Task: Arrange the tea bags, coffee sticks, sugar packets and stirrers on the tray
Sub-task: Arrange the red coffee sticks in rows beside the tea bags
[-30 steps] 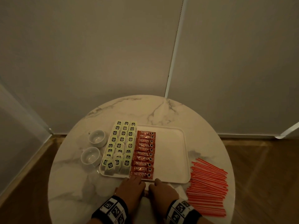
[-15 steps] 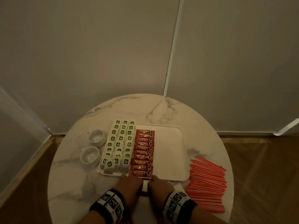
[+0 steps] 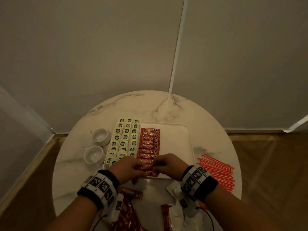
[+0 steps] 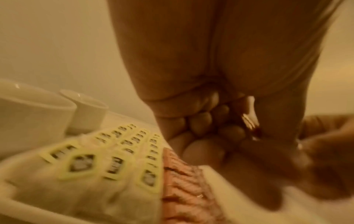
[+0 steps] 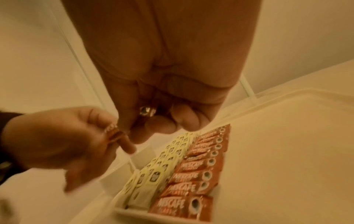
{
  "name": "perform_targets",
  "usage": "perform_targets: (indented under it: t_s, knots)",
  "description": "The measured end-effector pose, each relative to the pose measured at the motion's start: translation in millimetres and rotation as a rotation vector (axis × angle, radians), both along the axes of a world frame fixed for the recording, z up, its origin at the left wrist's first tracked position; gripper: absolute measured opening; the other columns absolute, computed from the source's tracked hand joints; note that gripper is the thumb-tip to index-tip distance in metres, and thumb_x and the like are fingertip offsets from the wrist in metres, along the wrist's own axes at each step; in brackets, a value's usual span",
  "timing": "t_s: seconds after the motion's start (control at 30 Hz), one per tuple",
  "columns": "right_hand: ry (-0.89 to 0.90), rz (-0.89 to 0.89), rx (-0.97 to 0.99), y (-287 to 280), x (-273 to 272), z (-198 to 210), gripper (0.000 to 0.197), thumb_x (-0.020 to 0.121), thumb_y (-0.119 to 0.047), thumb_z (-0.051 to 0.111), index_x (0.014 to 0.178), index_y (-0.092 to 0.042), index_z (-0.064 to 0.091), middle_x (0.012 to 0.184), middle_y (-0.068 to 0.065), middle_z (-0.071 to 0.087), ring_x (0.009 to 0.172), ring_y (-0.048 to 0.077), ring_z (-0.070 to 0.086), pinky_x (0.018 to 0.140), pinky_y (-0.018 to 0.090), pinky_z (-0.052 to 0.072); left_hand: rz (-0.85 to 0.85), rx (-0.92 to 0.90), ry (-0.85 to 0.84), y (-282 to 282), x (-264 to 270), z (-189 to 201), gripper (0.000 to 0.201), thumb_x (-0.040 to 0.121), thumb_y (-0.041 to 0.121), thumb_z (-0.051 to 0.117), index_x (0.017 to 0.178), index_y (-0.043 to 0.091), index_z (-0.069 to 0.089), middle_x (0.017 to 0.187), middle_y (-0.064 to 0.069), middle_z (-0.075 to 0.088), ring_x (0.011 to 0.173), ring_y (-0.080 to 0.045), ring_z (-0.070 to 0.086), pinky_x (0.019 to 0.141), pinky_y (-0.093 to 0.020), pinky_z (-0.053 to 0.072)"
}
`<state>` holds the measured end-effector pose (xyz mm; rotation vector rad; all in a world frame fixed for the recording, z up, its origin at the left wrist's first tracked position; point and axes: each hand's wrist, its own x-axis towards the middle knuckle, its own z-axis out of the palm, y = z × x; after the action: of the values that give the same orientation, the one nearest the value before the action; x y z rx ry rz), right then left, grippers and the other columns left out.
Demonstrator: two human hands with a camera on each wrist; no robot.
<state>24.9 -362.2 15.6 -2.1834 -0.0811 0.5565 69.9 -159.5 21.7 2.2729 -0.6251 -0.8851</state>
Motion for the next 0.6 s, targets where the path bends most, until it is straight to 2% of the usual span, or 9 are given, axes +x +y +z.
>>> perform_targets:
  t_s: [0.03,0.1,0.2,0.27,0.33,0.4,0.5,0.6]
  knots:
    - [-0.005,-0.024,-0.007,-2.2,2.9,-0.7,0.013,0.089,-0.018,0.064,0.099,-0.016,0.071,0.079,-0.012,0.064,0.073,0.000,0.059,0.077,0.018,0.048,-0.032,0.056,-0.057,4.5,-0.5,-4.1,0.018,0.086,0.029,0.068,0.102,0.023,0.070,0.085,0.010,0.069,0.076,-0.001,0.064,0.077,-0.020,0.053]
    - [0.014,-0.063,-0.003,-8.4,8.0,-1.8,0.014,0.091,-0.016,0.061,0.100,-0.013,0.070,0.072,-0.014,0.061,0.063,-0.006,0.056,0.066,0.010,0.043,-0.161,0.208,-0.192,13.9,-5.2,-15.4,0.027,0.087,0.034,0.062,0.114,0.030,0.063,0.110,0.013,0.062,0.101,-0.004,0.057,0.092,-0.024,0.047]
    - [0.059,-0.076,0.021,-15.2,13.4,-3.0,0.013,0.094,-0.014,0.056,0.097,-0.014,0.068,0.073,-0.009,0.063,0.063,0.001,0.055,0.064,0.012,0.045,-0.366,0.433,-0.380,22.8,-14.5,-35.1,0.034,0.091,0.035,0.052,0.124,0.028,0.056,0.131,0.006,0.050,0.126,-0.017,0.042,0.106,-0.040,0.037]
    - [0.077,-0.095,0.047,-17.5,17.6,-3.0,0.015,0.094,-0.011,0.053,0.098,-0.015,0.067,0.079,-0.004,0.065,0.067,0.006,0.055,0.061,0.012,0.045,-0.410,0.527,-0.394,24.4,-17.9,-44.5,0.040,0.091,0.031,0.053,0.131,0.027,0.050,0.141,0.004,0.043,0.137,-0.022,0.030,0.114,-0.046,0.024]
    - [0.090,-0.141,0.089,-20.1,23.2,-2.5,0.020,0.093,-0.005,0.053,0.107,-0.010,0.066,0.085,0.000,0.066,0.067,0.006,0.055,0.052,0.008,0.041,-0.401,0.559,-0.371,23.1,-18.8,-50.1,0.042,0.090,0.028,0.054,0.132,0.027,0.048,0.142,0.003,0.043,0.139,-0.022,0.025,0.116,-0.047,0.017]
    - [0.094,-0.205,0.148,-23.2,30.1,-1.5,0.022,0.091,-0.003,0.056,0.110,-0.008,0.066,0.087,0.003,0.068,0.065,0.006,0.055,0.049,0.007,0.039,-0.404,0.570,-0.380,21.0,-18.8,-50.8,0.040,0.090,0.028,0.054,0.130,0.025,0.050,0.140,0.002,0.046,0.137,-0.022,0.027,0.116,-0.045,0.018]
    - [0.065,-0.314,0.208,-31.0,46.1,-1.1,0.019,0.089,-0.005,0.060,0.104,-0.010,0.069,0.083,0.002,0.071,0.060,0.001,0.053,0.047,0.009,0.038,-0.413,0.546,-0.363,20.0,-15.8,-50.0,0.035,0.091,0.028,0.053,0.125,0.023,0.055,0.136,0.001,0.049,0.131,-0.021,0.035,0.113,-0.041,0.024]
    - [0.002,-0.425,0.211,-43.6,68.2,-0.6,0.022,0.091,-0.003,0.056,0.107,-0.009,0.070,0.080,0.000,0.068,0.053,-0.006,0.052,0.046,0.007,0.036,-0.283,0.361,-0.228,18.9,-6.5,-41.7,0.027,0.089,0.031,0.054,0.115,0.032,0.060,0.126,0.010,0.056,0.119,-0.012,0.049,0.107,-0.033,0.036]
